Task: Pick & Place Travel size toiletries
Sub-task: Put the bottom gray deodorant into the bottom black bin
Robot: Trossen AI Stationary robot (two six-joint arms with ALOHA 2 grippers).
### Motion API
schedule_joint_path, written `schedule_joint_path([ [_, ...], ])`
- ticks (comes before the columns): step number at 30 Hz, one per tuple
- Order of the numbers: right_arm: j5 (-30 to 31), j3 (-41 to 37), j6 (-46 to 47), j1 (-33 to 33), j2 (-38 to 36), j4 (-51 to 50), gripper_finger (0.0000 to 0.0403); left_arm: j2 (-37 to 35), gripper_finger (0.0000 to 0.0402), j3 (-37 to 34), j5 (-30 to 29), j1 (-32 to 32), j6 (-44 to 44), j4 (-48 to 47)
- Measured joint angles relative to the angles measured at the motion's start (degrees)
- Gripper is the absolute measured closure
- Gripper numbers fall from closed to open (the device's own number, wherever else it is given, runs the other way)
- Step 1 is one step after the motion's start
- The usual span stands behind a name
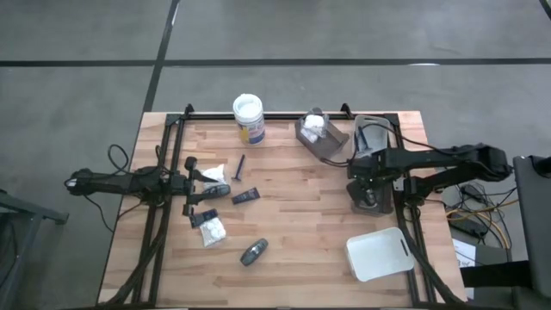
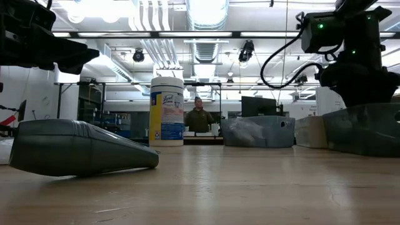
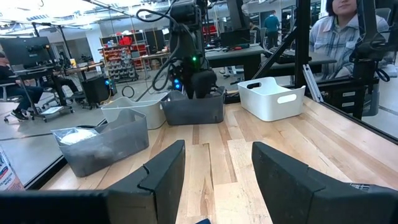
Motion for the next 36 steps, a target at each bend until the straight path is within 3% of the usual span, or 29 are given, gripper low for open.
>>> schedule_joint_path([
  [11,-4.4,0.0,0.0,0.0,-4.2,-0.1,0.0077,0.0,0.0209,0.0,0.0,0.0,0.0,0.0],
  [22,-8.2,0.0,-3.1,0.0,-6.5,0.9,0.0111,0.0,0.0209,0.0,0.0,0.0,0.0,0.0],
  [36,-14.5,0.0,-8.5,0.0,-6.6,15.0,0.0149,0.0,0.0209,0.0,0.0,0.0,0.0,0.0],
])
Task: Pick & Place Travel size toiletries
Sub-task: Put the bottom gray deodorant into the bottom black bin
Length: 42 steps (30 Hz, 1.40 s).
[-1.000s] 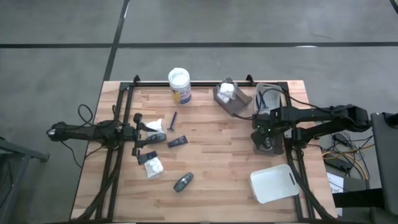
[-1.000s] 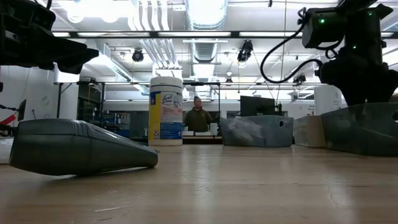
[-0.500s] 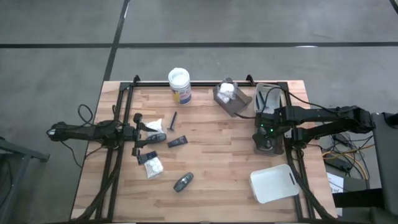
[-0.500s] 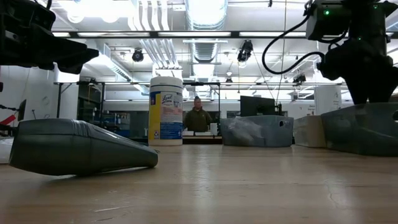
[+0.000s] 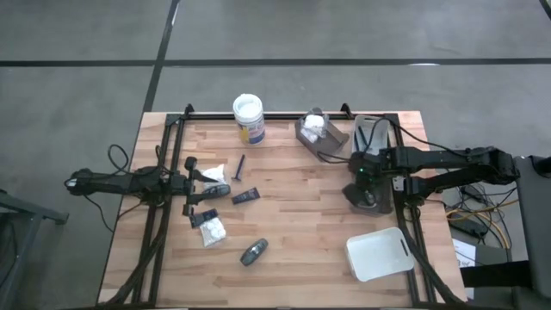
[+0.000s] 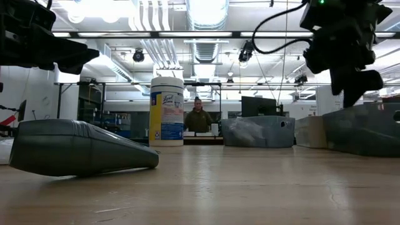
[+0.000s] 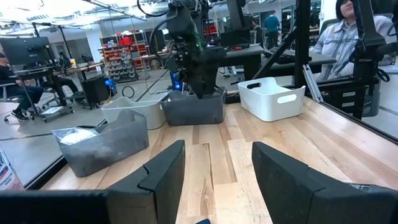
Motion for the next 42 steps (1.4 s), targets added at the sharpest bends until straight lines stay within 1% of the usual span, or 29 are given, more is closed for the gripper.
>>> schedule_joint_path([
  [7,0.0,0.0,-1.7,0.0,1.2,10.2,0.0141,0.0,0.0209,0.0,0.0,0.0,0.0,0.0],
  [15,-0.1,0.0,-4.3,0.1,3.2,19.3,0.0136,0.0,0.0209,0.0,0.0,0.0,0.0,0.0],
  [24,-0.1,0.0,-6.6,2.1,10.2,28.8,0.0157,0.0,0.0209,0.0,0.0,0.0,0.0,0.0],
  [32,-1.7,0.0,-8.7,5.8,15.9,37.4,0.0152,0.0,0.0209,0.0,0.0,0.0,0.0,0.0],
  [37,-1.4,3.5,-10.9,8.8,19.5,37.7,0.0157,0.0,0.0209,0.0,0.0,0.0,0.0,0.0],
  [42,-0.4,9.9,-18.1,12.9,25.5,37.9,0.0165,0.0,0.0209,0.0,0.0,0.0,0.0,0.0],
])
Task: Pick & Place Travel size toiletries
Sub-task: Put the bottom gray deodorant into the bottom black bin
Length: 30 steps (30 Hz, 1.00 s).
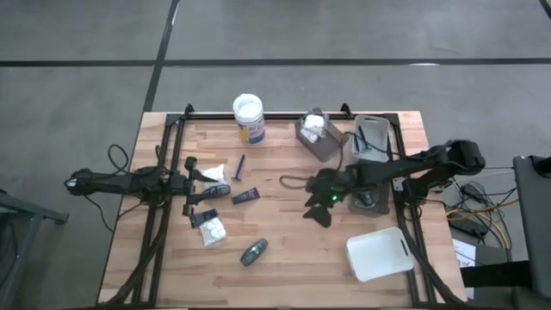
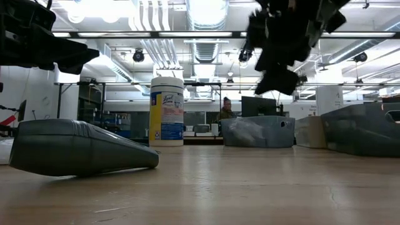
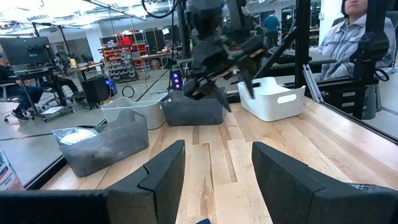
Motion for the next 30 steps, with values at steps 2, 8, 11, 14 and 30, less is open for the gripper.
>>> schedule_joint_path([
  [2,1.0,3.3,-4.9,1.5,2.9,0.1,0.0165,0.0,0.0209,0.0,0.0,0.0,0.0,0.0],
  [8,1.1,14.1,-21.3,6.1,12.6,-0.2,0.0156,0.0,0.0209,0.0,0.0,0.0,0.0,0.0],
  [11,1.1,19.2,-27.6,8.0,17.3,-0.5,0.0152,0.0,0.0209,0.0,0.0,0.0,0.0,0.0],
  [14,1.1,23.7,-32.8,9.2,21.7,-0.6,0.0153,0.0,0.0209,0.0,0.0,0.0,0.0,0.0],
  [30,4.1,39.9,-42.7,9.1,39.1,-0.5,0.0188,0.0,0.0209,0.0,0.0,0.0,0.0,0.0],
])
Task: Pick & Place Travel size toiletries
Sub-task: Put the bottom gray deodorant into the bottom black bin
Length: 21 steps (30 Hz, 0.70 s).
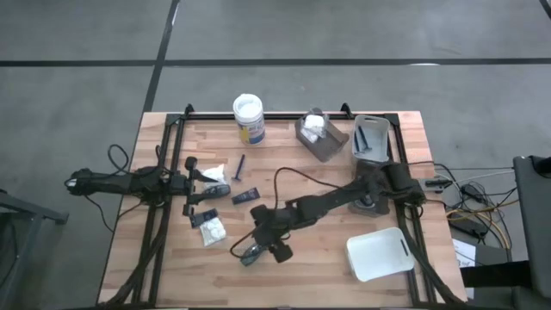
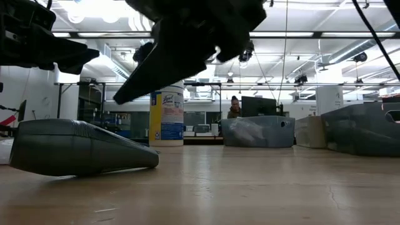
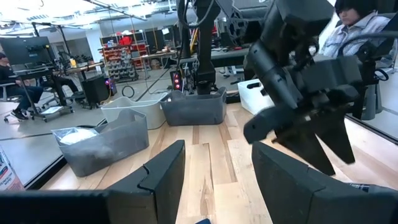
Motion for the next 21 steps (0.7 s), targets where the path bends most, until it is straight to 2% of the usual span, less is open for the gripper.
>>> schedule_joint_path([
  [12,0.0,0.4,1.2,-0.9,0.7,0.1,0.0177,0.0,0.0209,0.0,0.0,0.0,0.0,0.0],
  [21,0.0,-1.0,1.3,-0.9,2.7,2.6,0.0194,0.0,0.0209,0.0,0.0,0.0,0.0,0.0],
])
